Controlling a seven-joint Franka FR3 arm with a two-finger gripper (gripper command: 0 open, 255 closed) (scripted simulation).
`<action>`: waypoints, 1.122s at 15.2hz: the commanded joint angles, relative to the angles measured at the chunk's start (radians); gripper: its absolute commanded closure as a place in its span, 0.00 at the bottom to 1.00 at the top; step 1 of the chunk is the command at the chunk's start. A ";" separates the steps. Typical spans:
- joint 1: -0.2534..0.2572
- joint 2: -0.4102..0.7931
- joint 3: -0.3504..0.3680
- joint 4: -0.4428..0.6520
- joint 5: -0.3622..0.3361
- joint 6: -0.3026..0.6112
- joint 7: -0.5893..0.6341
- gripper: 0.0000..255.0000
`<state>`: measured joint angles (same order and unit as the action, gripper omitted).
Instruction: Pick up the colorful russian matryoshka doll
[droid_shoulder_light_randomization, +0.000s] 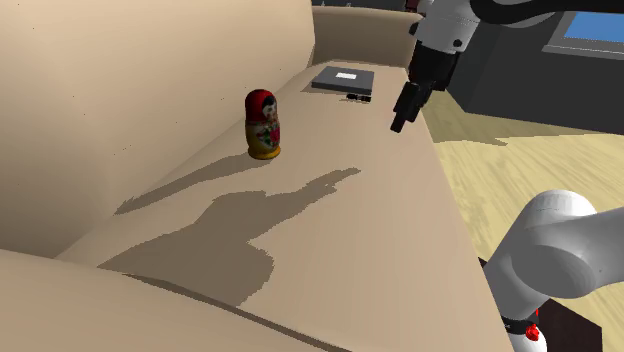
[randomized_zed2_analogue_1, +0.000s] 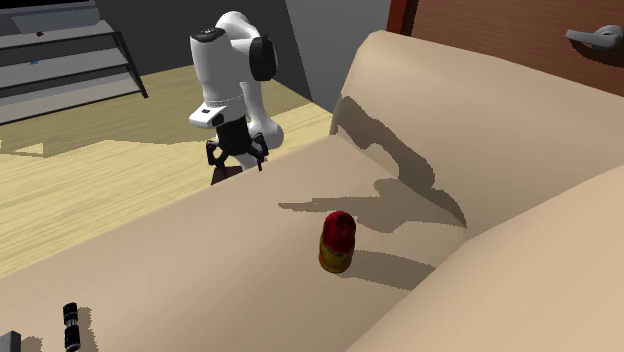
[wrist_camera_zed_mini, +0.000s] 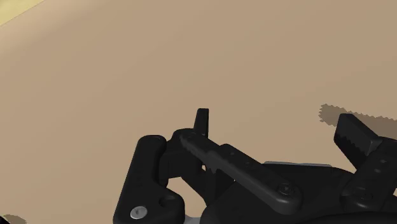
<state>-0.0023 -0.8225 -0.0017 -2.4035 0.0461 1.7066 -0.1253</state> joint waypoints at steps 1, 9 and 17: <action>0.000 0.000 0.000 0.000 0.000 0.000 0.000 0.00; 0.052 0.252 0.086 0.210 0.036 0.078 0.037 0.00; 0.086 0.504 0.171 0.478 0.025 0.098 0.080 0.00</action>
<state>0.0785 -0.3508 0.1560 -1.9630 0.0744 1.8049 -0.0550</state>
